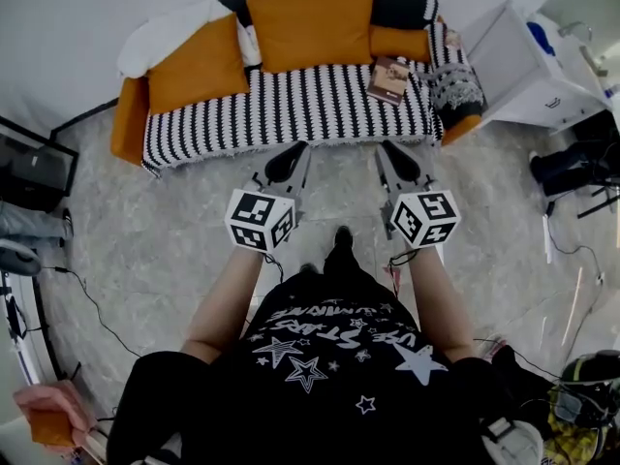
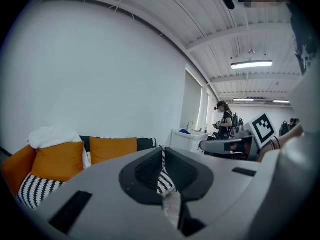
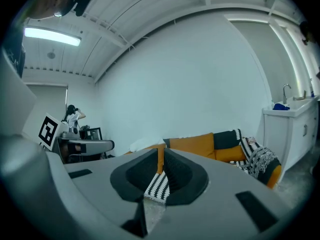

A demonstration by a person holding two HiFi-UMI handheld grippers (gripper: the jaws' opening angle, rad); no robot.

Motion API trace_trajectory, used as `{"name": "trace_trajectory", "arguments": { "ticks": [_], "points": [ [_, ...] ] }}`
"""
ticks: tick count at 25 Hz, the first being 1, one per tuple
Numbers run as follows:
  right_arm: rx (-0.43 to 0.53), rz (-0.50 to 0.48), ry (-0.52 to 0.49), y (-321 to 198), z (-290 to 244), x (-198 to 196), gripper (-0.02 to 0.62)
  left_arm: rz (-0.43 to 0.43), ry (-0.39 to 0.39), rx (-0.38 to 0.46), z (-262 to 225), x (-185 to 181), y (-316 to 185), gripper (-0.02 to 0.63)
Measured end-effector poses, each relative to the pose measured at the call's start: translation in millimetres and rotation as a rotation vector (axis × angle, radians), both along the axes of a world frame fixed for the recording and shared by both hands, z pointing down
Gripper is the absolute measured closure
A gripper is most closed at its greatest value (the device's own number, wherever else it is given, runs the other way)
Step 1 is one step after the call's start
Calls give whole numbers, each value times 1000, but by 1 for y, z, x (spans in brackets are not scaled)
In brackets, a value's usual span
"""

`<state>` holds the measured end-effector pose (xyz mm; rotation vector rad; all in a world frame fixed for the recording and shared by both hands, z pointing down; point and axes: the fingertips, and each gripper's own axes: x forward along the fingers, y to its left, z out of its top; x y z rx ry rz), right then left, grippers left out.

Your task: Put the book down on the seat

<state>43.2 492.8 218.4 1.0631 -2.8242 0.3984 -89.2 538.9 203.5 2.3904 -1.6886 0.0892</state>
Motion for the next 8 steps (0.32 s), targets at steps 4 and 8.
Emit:
{"name": "trace_trajectory", "arguments": {
  "ticks": [4, 8],
  "points": [
    [23, -6, -11, 22, -7, -1, 554, 24, 0, 2, 0, 5, 17, 584],
    [54, -13, -12, 39, -15, 1, 557, 31, 2, 3, -1, 9, 31, 583]
  ]
}}
